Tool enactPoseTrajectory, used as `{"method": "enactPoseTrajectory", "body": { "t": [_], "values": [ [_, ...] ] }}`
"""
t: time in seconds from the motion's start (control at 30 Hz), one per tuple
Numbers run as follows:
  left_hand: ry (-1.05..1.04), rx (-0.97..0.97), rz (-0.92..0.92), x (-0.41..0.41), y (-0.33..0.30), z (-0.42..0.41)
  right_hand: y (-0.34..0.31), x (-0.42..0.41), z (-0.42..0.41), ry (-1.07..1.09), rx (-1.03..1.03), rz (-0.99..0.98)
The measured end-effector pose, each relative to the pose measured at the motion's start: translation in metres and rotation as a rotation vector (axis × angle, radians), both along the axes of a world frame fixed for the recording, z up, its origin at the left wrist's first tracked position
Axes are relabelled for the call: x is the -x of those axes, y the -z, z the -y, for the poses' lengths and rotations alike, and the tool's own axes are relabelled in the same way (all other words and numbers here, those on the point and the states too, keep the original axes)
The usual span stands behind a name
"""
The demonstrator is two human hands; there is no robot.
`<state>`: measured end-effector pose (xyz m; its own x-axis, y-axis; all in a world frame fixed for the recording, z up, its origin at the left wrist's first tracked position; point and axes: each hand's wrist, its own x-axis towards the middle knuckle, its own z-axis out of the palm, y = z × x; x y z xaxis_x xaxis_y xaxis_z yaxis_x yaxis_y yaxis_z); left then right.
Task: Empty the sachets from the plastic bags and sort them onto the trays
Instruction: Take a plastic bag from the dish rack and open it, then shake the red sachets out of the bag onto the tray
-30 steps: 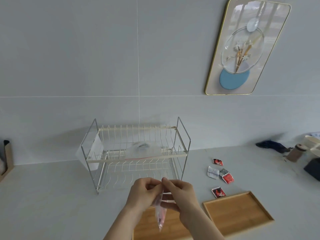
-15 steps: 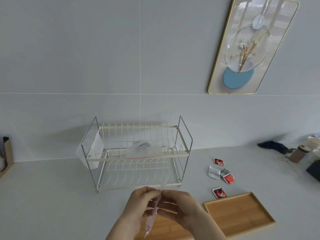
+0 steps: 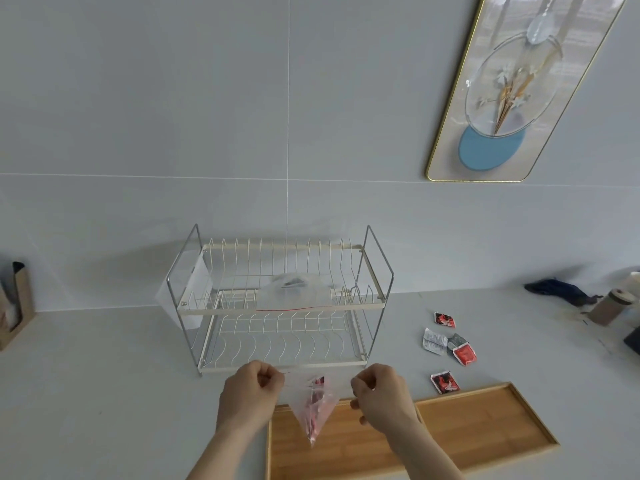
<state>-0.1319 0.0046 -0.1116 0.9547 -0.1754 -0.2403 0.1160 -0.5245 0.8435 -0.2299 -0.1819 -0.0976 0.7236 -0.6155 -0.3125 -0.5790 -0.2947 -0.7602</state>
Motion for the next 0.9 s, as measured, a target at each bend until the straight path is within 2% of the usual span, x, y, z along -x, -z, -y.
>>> {"method": "enactPoseTrajectory", "body": {
  "t": [0.1,0.3,0.47,0.6,0.7,0.8,0.9],
  "values": [
    [0.035,-0.027,0.030,0.004,0.001,0.002,0.003,-0.003,-0.003,-0.060,0.013,-0.015],
    [0.107,0.200,0.003,0.003,-0.001,0.000,-0.020,-0.008,0.010,-0.056,-0.267,0.111],
    [0.414,0.059,0.054,0.003,0.000,0.008,-0.063,0.002,0.034,-0.205,-0.316,0.122],
    [0.662,0.101,0.014,0.008,-0.008,0.036,-0.090,0.007,0.055,-0.294,-0.360,0.169],
    [0.726,0.202,-0.062,0.012,-0.011,0.059,-0.100,0.011,0.071,-0.268,-0.502,0.286],
    [0.766,0.243,-0.052,0.019,-0.013,0.083,-0.097,0.017,0.090,-0.203,-0.629,0.396],
    [0.707,0.291,-0.006,0.032,-0.019,0.110,-0.082,0.026,0.114,-0.095,-0.665,0.521]
  ]
}}
